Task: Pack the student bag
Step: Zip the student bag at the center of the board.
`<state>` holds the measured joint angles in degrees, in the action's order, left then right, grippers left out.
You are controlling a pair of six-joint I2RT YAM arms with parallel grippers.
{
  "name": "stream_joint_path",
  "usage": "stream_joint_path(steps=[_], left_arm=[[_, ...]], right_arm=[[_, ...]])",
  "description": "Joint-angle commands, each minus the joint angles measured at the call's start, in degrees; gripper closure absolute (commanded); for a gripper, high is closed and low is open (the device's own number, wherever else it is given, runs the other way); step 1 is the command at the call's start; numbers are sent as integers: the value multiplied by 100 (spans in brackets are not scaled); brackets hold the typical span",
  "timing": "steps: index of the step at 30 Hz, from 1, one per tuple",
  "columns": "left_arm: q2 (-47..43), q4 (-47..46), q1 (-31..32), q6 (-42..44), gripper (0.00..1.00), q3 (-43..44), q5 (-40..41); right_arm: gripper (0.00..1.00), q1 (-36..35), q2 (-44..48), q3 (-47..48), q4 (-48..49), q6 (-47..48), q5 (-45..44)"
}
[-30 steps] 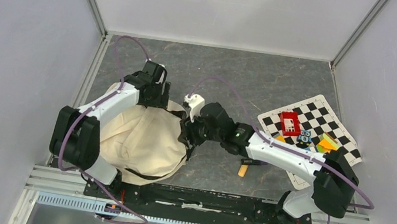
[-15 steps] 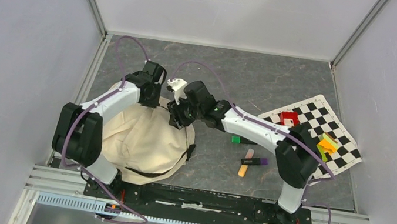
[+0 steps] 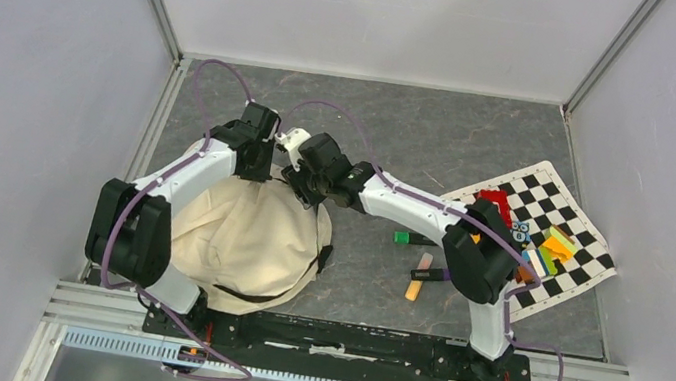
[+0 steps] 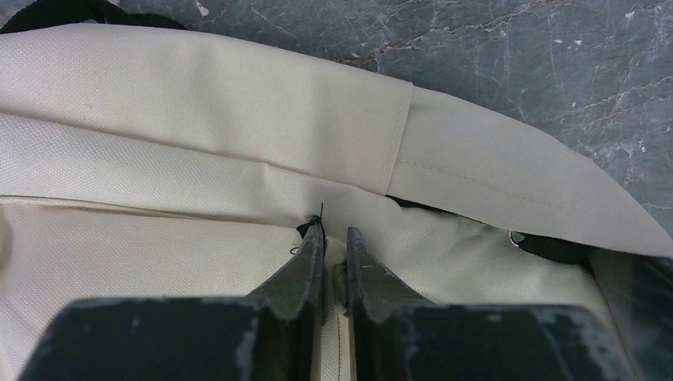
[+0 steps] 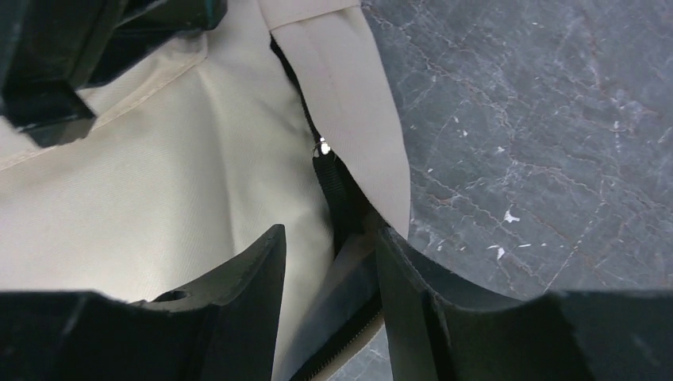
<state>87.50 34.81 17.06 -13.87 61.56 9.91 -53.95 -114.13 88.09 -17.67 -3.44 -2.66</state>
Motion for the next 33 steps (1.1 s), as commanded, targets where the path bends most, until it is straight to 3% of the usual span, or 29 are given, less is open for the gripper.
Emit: stream_joint_path(steps=[1,7,14,20,25,33], left_arm=[[-185,26,26,-90,98,102,-324],[-185,26,25,-90,98,95,-349],[-225,12,24,-99,98,67,-350],[-221,-2,26,-98,98,74,-322],[-187,-11,25,-97,98,67,-250],[9,-67,23,-122,98,75,-50]], right_arm=[[49,-1,-235,363,151,223,-433],[51,-6,-420,457,273,222,-306],[60,-3,-713,648,313,293,-520],[77,30,-846,696,301,448,-445],[100,52,-783,739,171,442,-316],[100,50,-130,716,-406,479,-142]])
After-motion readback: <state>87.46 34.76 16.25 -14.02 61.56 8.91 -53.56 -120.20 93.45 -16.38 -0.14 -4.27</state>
